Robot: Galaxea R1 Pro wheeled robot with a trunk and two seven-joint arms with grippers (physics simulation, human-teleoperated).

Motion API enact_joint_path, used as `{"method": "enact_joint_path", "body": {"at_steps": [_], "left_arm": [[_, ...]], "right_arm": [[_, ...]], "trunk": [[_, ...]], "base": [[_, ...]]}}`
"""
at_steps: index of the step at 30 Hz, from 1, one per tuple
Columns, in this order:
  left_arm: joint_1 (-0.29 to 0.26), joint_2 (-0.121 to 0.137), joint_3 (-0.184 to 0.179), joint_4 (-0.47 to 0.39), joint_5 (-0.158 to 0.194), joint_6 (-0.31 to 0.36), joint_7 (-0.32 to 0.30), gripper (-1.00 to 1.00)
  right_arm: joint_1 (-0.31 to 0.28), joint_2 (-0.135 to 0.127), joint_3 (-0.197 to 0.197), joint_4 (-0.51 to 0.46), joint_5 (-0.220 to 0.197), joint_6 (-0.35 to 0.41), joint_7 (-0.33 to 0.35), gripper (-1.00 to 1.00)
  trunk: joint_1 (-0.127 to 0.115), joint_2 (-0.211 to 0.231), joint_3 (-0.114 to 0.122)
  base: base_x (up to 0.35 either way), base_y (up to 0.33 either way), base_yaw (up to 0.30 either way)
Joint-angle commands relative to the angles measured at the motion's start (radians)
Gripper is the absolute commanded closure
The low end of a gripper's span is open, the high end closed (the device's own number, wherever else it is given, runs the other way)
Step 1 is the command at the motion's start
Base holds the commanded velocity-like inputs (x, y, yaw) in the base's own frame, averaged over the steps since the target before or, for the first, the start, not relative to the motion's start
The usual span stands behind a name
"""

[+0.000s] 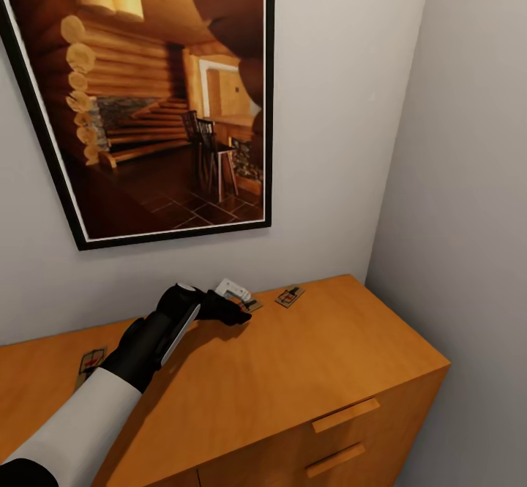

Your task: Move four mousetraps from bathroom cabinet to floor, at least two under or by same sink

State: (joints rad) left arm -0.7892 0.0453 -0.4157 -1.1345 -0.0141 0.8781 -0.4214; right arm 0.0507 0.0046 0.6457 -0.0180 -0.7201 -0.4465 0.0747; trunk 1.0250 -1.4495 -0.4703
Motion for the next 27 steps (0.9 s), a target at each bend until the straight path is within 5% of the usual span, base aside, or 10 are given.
{"method": "enact_joint_path", "body": {"at_steps": [1,27], "left_arm": [[-0.001,0.001,-0.001,0.000,-0.002,-0.002,-0.003,-1.00],[-0.001,0.001,-0.002,-0.005,-0.001,-0.013,-0.004,-1.00]], "right_arm": [[0.000,0.000,0.003,0.000,-0.015,-0.003,0.010,1.00],[0.000,-0.002,0.003,0.000,-0.015,-0.003,0.011,1.00]], "trunk": [[0.000,-0.001,-0.001],[0.000,-0.001,-0.026]], "base": [[0.000,0.000,0.000],[0.000,0.000,0.000]]}}
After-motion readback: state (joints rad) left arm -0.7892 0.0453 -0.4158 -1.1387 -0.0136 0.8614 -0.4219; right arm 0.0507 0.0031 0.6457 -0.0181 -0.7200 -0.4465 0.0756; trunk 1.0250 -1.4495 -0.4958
